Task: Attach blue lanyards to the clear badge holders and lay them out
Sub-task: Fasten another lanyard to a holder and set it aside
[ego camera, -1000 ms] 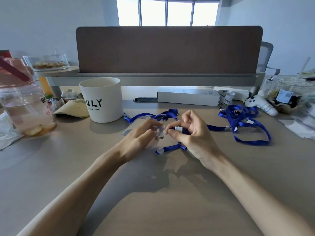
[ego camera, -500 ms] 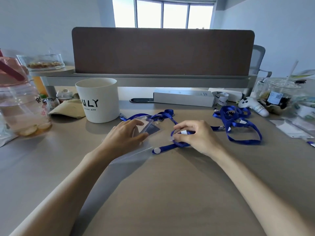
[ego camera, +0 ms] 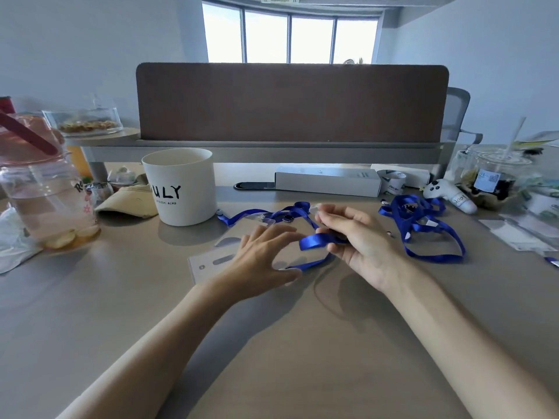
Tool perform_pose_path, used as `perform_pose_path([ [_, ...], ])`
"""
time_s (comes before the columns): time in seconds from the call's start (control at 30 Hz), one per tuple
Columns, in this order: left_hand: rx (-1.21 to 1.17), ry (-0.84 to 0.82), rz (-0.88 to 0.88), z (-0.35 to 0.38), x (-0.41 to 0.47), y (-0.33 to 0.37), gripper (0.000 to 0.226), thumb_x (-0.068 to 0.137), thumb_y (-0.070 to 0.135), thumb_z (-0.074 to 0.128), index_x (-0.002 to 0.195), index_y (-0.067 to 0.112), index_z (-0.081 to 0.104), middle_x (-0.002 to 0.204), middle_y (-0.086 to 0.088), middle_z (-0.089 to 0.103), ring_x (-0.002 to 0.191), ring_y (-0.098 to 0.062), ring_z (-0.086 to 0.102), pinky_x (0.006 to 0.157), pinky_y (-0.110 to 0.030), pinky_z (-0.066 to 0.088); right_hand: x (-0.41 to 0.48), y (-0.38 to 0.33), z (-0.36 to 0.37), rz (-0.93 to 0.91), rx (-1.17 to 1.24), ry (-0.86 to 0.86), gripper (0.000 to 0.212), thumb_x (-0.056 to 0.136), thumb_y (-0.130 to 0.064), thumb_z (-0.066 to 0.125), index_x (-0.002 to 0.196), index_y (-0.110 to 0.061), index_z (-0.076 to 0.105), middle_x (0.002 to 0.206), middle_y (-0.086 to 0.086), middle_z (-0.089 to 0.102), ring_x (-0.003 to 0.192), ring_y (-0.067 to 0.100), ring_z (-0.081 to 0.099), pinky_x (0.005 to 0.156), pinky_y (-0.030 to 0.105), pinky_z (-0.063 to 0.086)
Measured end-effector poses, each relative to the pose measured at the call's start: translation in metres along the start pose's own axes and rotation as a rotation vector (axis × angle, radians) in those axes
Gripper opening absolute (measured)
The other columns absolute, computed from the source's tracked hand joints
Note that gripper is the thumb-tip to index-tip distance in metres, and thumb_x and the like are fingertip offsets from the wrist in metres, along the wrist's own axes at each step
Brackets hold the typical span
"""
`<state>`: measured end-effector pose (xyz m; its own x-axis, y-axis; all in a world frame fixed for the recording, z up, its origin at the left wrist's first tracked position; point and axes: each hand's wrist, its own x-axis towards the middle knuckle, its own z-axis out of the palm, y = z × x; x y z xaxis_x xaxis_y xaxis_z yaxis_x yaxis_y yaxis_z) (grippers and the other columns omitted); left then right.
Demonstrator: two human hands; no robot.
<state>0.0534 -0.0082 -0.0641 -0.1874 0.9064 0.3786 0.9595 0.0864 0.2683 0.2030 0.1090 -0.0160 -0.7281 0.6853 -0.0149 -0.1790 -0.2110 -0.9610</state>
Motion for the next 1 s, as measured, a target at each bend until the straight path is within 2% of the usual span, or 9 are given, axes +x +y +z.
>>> perform_pose_path([
  [0.2,-0.289,0.047,-0.116,0.005,0.025,0.024,0.047,0.080,0.042,0.071,0.124,0.035,0.055,0.117,0.007,0.048,0.110,-0.017,0.044,0.096,-0.036,0.040,-0.007,-0.012,0.005,-0.048,0.146,-0.095,0.010,0.092,-0.009,0.062,0.090,-0.013,0.071,0.075,-0.004,0.071,0.057,0.005,0.064,0.049,0.016,0.052],
  [0.27,-0.335,-0.014,-0.105,-0.001,0.033,0.032,0.029,0.083,0.029,0.071,0.109,0.035,0.060,0.108,0.007,0.046,0.106,-0.014,0.048,0.093,-0.027,0.043,-0.007,-0.017,0.001,-0.076,0.234,-0.090,0.010,0.092,-0.007,0.061,0.093,-0.011,0.070,0.079,-0.002,0.071,0.059,0.007,0.064,0.053,0.018,0.054],
  [0.37,-0.495,-0.181,-0.055,-0.011,0.036,0.047,0.041,0.083,-0.006,0.057,0.103,0.028,0.064,0.112,0.008,0.053,0.099,0.001,0.051,0.085,-0.006,0.040,-0.004,-0.021,-0.006,-0.116,0.318,-0.051,0.009,0.092,-0.006,0.061,0.097,-0.007,0.069,0.080,0.001,0.069,0.060,0.008,0.063,0.057,0.020,0.056],
  [0.5,-0.693,-0.384,-0.177,-0.009,0.036,0.048,0.059,0.065,-0.026,0.031,0.086,0.016,0.068,0.114,-0.002,0.067,0.108,-0.003,0.059,0.092,-0.019,0.043,0.001,-0.024,-0.016,-0.167,0.386,0.011,0.007,0.092,-0.003,0.061,0.095,-0.005,0.067,0.079,0.001,0.071,0.059,0.010,0.066,0.059,0.023,0.057],
  [0.6,-0.766,-0.433,-0.234,-0.008,0.035,0.039,0.035,0.063,-0.013,0.038,0.078,0.007,0.062,0.099,-0.008,0.072,0.101,-0.011,0.066,0.092,-0.030,0.050,0.004,-0.024,-0.022,-0.183,0.438,0.043,0.007,0.092,-0.002,0.060,0.094,-0.004,0.066,0.076,0.003,0.070,0.059,0.012,0.067,0.059,0.025,0.058],
  [0.7,-0.801,-0.346,-0.248,-0.015,0.032,0.040,0.013,0.063,0.004,0.046,0.072,0.007,0.054,0.071,-0.005,0.066,0.071,-0.012,0.061,0.068,-0.020,0.047,0.004,-0.026,-0.026,-0.190,0.466,0.061,0.008,0.092,-0.001,0.060,0.091,-0.006,0.066,0.073,0.003,0.070,0.059,0.013,0.067,0.061,0.027,0.059],
  [0.77,-0.804,-0.202,-0.298,-0.017,0.033,0.039,0.007,0.072,0.001,0.050,0.074,0.007,0.053,0.065,-0.005,0.057,0.059,-0.010,0.051,0.054,-0.016,0.041,0.005,-0.026,-0.027,-0.185,0.462,0.085,0.009,0.092,-0.001,0.060,0.090,-0.008,0.065,0.071,0.001,0.070,0.055,0.012,0.064,0.059,0.027,0.058],
  [0.9,-0.609,0.050,-0.389,-0.014,0.037,0.015,0.016,0.088,0.001,0.056,0.083,0.016,0.054,0.073,0.000,0.055,0.062,-0.012,0.047,0.059,-0.024,0.041,0.007,-0.026,-0.031,-0.175,0.432,0.137,0.016,0.093,-0.003,0.054,0.086,-0.013,0.065,0.071,-0.002,0.060,0.041,0.007,0.035,0.040,0.020,0.038],
  [1.0,-0.512,0.127,-0.493,-0.014,0.043,0.004,0.014,0.095,0.008,0.046,0.088,0.017,0.053,0.073,0.000,0.055,0.056,-0.009,0.049,0.052,-0.019,0.040,0.010,-0.027,-0.037,-0.170,0.333,0.178,0.016,0.095,-0.012,0.053,0.086,-0.017,0.065,0.065,-0.005,0.051,0.041,0.007,0.027,0.041,0.019,0.025],
])
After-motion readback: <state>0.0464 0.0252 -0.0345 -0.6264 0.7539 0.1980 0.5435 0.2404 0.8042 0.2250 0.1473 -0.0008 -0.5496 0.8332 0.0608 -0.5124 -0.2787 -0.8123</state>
